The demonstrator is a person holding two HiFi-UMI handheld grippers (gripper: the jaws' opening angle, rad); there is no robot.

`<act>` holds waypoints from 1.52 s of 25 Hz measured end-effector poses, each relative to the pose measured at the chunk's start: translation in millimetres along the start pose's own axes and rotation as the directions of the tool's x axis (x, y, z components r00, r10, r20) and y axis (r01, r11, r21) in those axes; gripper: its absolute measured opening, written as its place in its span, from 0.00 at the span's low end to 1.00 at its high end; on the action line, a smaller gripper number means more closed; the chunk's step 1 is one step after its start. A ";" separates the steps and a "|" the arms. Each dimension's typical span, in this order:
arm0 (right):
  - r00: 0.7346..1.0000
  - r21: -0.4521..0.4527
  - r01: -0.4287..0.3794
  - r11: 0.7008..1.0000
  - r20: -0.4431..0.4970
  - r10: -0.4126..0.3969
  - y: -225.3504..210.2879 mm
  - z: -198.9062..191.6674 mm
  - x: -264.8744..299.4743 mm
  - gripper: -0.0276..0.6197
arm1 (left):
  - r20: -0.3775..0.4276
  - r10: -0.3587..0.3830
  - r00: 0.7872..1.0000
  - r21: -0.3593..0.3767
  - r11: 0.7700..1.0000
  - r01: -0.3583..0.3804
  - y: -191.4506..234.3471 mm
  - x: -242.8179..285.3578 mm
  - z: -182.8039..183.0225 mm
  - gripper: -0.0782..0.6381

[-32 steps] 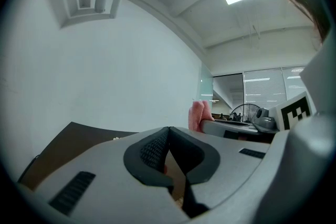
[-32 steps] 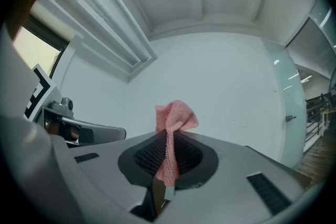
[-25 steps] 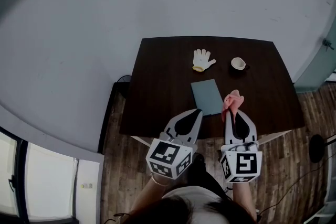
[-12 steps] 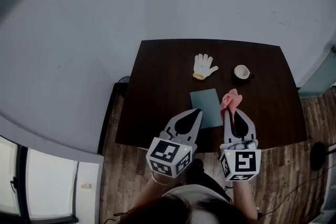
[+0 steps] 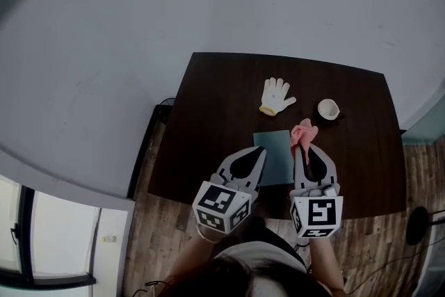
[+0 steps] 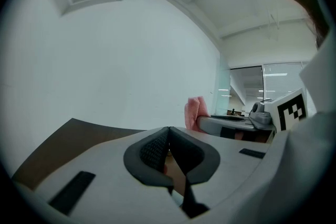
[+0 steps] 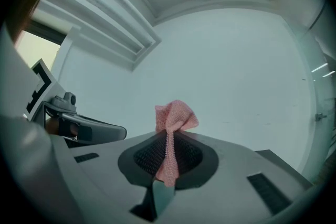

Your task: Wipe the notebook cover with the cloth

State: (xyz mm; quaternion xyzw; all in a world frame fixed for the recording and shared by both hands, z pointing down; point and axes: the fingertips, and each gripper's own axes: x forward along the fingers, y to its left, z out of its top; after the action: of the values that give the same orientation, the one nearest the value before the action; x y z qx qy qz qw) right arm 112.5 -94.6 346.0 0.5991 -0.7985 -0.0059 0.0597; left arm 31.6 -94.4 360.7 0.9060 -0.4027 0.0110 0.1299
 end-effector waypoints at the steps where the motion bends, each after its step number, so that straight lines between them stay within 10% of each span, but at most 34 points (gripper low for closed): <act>1: 1.000 -0.011 -0.010 1.000 -0.005 0.010 0.2 -1.3 6.3 0.10 | -0.002 0.006 1.000 -0.005 1.000 -0.006 4.2 3.5 -1.5 0.13; 18: 0.979 -0.193 -0.170 0.966 -0.142 0.144 34.8 -46.6 84.6 0.10 | -0.137 -0.043 0.990 -0.073 0.997 0.033 63.4 31.8 -51.4 0.13; 38: 0.892 -0.330 -0.383 0.863 -0.374 0.253 71.7 -142.0 151.7 0.10 | -0.328 -0.166 0.930 -0.116 0.984 0.135 112.8 64.8 -131.9 0.13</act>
State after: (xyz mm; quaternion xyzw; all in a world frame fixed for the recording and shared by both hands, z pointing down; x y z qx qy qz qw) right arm 16.7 -210.8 506.1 0.4256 -0.8490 -0.0604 0.3072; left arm 4.0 -181.7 521.8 0.9122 -0.3039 0.1370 0.2384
